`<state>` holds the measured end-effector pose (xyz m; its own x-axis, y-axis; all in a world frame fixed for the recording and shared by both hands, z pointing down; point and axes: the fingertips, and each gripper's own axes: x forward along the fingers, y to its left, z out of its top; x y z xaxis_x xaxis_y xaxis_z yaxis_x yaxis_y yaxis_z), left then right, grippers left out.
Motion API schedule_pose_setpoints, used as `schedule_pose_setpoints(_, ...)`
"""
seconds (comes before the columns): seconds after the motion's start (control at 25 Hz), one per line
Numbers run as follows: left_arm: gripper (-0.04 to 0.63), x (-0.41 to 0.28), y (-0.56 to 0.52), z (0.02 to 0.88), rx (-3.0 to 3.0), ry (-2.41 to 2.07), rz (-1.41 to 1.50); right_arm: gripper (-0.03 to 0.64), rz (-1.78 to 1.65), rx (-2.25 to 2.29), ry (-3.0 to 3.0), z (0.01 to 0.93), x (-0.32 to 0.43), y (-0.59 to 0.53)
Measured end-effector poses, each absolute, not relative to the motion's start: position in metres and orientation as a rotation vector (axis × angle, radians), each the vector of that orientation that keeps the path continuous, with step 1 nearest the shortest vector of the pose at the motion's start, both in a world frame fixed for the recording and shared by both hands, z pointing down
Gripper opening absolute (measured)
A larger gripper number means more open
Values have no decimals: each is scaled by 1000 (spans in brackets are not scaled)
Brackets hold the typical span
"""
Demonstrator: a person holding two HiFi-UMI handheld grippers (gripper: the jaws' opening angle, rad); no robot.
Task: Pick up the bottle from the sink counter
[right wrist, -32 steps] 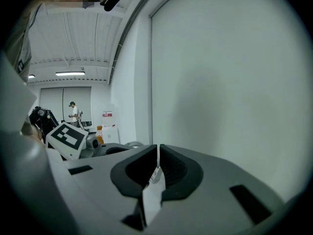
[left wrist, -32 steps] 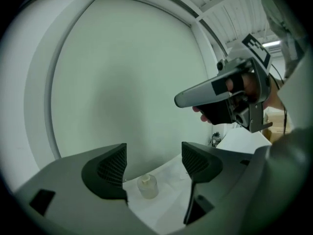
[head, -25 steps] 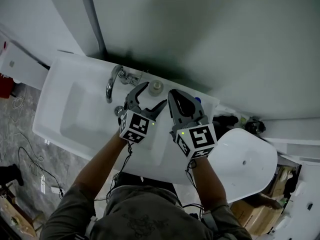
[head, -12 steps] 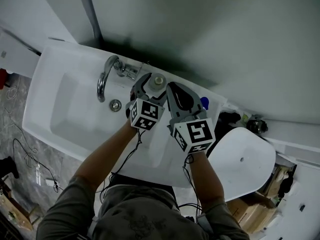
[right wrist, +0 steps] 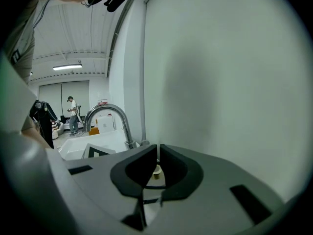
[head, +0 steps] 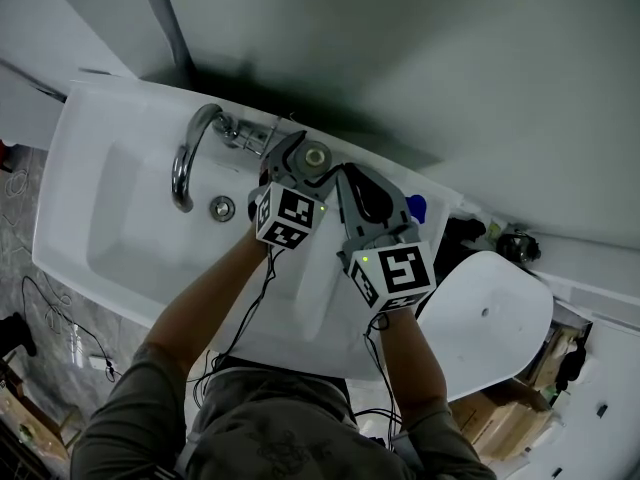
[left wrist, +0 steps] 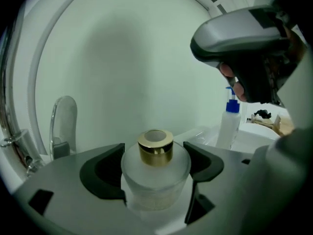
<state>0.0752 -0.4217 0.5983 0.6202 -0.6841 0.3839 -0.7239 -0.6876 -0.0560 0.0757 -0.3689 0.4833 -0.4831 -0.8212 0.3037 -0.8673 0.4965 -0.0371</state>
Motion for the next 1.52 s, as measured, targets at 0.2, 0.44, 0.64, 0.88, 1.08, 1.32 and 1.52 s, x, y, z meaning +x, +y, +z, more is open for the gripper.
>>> schedule_pose_setpoints(0.2,350,79,-425,605,2738,-1211,567,35,278,1440,-2496,491,76,-376)
schedule_pose_setpoints(0.44,350,81,-429,605,2767,-1358,563,35,287,1416,-2503,501,72,-384)
schedule_pose_setpoints(0.64,350,81,-433,606,2778,-1365,553,37,301,1410,-2502,514,71,-392)
schedule_pose_setpoints(0.88,348,81,-422,607,2818,-1278,560,37,331,1394,-2492,527,71,-392)
schedule_pose_setpoints(1.08,348,82,-417,608,2834,-1220,572,35,341,1339,-2521,530,65,-392)
schedule_pose_setpoints(1.32,348,85,-407,609,2903,-1081,582,73,334,1191,-2581,537,43,-387)
schedule_pose_setpoints(1.52,348,87,-398,609,2961,-965,579,157,390,1148,-2533,556,37,-385)
